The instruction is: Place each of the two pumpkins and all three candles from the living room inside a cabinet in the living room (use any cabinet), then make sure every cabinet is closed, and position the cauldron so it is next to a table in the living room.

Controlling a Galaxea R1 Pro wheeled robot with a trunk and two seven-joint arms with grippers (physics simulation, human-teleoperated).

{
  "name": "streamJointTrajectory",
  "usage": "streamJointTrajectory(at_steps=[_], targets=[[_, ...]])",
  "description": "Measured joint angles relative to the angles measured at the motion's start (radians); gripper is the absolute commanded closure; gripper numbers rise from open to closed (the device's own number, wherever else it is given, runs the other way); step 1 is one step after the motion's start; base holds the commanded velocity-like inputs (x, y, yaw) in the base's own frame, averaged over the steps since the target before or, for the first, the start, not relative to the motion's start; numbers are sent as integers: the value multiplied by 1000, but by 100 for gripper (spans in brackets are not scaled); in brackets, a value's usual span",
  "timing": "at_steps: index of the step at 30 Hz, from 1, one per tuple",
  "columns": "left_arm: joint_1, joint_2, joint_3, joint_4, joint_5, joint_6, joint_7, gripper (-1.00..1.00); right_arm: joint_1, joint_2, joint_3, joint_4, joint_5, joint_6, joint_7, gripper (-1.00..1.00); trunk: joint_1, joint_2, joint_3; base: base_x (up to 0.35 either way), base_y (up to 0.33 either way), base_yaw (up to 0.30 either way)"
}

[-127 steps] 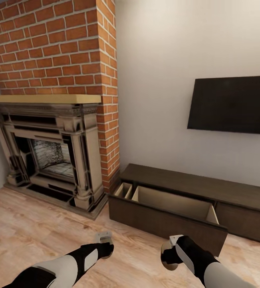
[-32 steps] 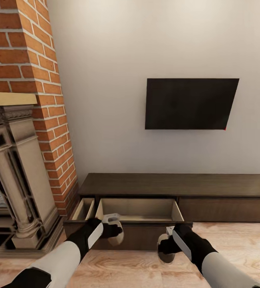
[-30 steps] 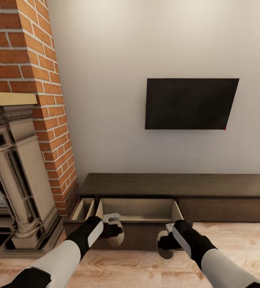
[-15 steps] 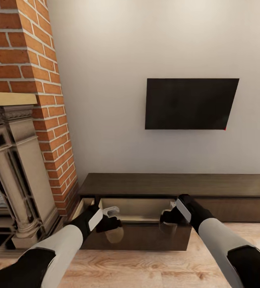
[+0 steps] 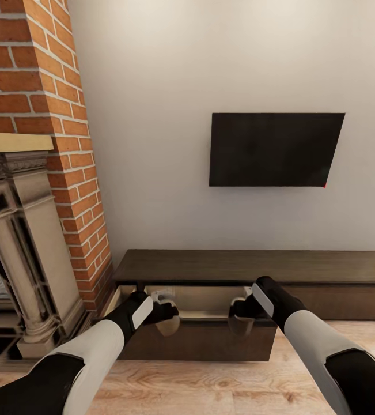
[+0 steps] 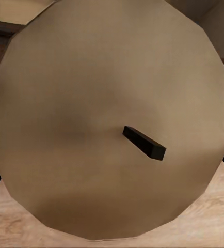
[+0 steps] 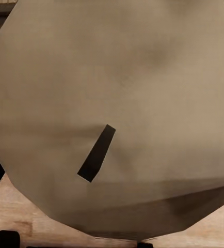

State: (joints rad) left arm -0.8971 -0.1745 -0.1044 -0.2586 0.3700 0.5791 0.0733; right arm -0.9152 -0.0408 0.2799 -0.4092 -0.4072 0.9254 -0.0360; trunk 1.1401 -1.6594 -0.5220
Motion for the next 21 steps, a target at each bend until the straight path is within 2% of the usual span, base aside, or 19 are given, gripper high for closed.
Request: streamJointTrajectory(at_steps=[5, 7, 10, 12, 15, 21], targets=[[0, 0, -1, 4, -2, -63, -1, 100, 2, 1, 8, -3, 2, -75, 0, 100, 0, 0, 0, 0, 0, 0], [0, 0, -1, 6, -3, -83, -1, 100, 2, 1, 32, -3, 1, -113, 0, 100, 0, 0, 0, 0, 0, 0], [0, 0, -1, 8, -3, -98, -1, 100, 4, 1, 111, -4, -3, -155, 4, 100, 0, 0, 0, 0, 0, 0], [0, 0, -2, 18, -3, -103, -1, 100, 4, 1, 149, -5, -7, -171, 11, 100, 0, 0, 0, 0, 0, 0], [0, 0, -2, 35, -3, -107, -1, 100, 4, 6, 173, -6, -11, -188, 16, 100, 0, 0, 0, 0, 0, 0], [0, 0, -2, 50, -3, -110, -2, 100, 5, 24, 187, -6, -7, -220, 13, 100, 0, 0, 0, 0, 0, 0]])
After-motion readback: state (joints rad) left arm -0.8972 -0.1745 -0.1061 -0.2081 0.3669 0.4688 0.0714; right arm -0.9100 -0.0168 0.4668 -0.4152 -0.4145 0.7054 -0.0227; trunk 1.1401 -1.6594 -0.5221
